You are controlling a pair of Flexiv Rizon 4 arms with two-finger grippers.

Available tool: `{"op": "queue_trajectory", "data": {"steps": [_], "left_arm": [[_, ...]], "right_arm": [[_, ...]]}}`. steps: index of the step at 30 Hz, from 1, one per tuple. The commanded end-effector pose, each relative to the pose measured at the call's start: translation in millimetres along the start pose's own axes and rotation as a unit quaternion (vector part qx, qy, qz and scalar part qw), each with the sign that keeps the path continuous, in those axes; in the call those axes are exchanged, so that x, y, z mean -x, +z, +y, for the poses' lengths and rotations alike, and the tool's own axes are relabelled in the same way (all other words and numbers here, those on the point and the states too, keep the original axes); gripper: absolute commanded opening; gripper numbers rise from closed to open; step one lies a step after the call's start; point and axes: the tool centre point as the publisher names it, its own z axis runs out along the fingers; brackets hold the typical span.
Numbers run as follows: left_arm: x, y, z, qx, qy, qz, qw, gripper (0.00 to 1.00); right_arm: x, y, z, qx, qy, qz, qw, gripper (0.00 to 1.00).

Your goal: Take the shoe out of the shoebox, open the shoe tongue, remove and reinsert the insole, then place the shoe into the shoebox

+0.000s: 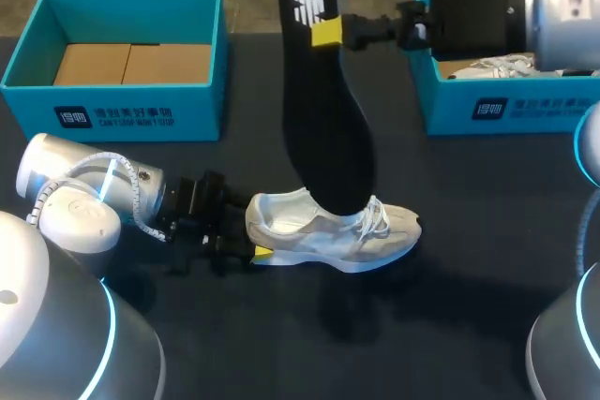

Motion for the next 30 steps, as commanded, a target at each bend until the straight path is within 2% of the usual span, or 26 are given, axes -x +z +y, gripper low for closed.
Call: {"op": "queue_trajectory", "data": {"steps": [1, 17, 20, 30], "left_arm": [[2.9, 4, 3, 0.002, 0.000, 0.000, 1.000, 0.00], [2.9, 4, 3, 0.002, 0.000, 0.000, 1.000, 0.00], [2.9, 4, 3, 0.002, 0.000, 0.000, 1.000, 0.00], [2.9, 4, 3, 0.002, 0.000, 0.000, 1.000, 0.00]], "right_arm": [[-1.7, -25, -13.7, 0.013, 0.004, -0.006, 1.000, 0.00], [-8.8, -38, -41.1, 0.035, 0.037, 0.017, 0.999, 0.00], [-10.3, -39, -43.2, 0.052, 0.042, 0.032, 0.997, 0.00], [-18.9, -37, -46.0, 0.049, 0.038, 0.040, 0.997, 0.00]]}}
